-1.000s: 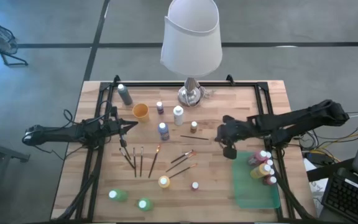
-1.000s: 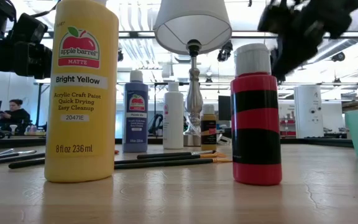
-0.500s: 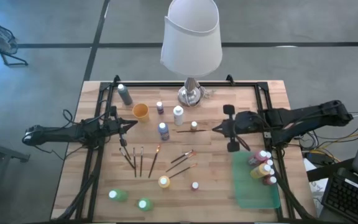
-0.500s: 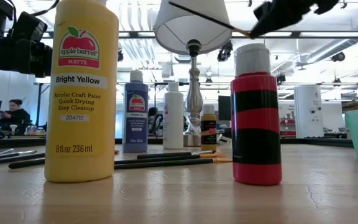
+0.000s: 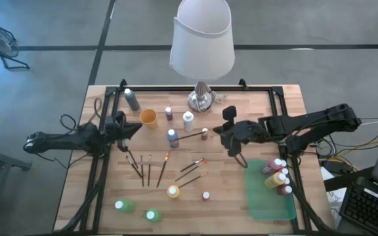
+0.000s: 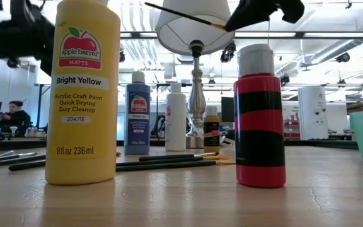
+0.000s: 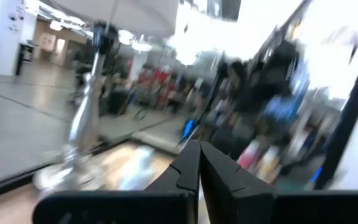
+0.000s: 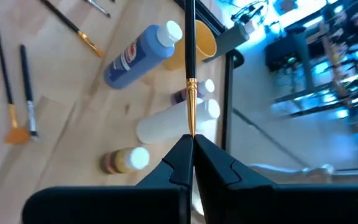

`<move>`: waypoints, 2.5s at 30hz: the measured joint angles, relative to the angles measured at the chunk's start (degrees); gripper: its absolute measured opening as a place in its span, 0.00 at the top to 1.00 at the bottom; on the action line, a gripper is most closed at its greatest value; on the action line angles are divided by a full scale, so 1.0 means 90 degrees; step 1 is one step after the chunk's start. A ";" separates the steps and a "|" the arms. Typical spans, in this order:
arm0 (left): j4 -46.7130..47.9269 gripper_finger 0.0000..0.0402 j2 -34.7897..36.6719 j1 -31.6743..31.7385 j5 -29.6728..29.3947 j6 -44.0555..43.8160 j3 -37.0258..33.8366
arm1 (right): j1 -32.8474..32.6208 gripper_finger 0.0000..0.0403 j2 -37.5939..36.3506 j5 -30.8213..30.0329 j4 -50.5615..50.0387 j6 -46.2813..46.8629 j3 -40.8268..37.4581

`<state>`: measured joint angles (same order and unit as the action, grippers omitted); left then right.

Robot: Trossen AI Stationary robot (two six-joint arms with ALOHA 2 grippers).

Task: Pick & Place Paint Supplies
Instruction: Put the gold paint brush into the yellow cup

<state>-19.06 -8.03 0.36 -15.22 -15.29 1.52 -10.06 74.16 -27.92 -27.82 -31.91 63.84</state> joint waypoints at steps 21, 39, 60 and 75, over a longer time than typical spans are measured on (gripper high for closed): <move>0.2611 0.49 -0.1999 0.0034 0.1415 -0.2480 0.3264 | -0.1745 0.98 0.1021 -0.3094 0.0819 -0.1596 0.0187; 0.3795 0.38 -0.4907 0.0034 0.2691 -0.3030 0.5704 | -0.2026 0.98 0.1631 -0.2825 0.3483 -0.4342 0.0280; 0.3667 0.38 -0.6875 0.0061 0.4436 -0.3622 0.7045 | -0.2089 0.98 0.2180 -0.2082 0.4384 -0.4976 0.0279; 0.3309 0.38 -0.7700 0.0073 0.5332 -0.3872 0.7125 | -0.2058 0.98 0.2165 -0.2077 0.4496 -0.5025 0.0279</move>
<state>10.72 -77.34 1.02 32.77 -50.15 65.65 -28.58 93.65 -46.61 12.64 -77.14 66.35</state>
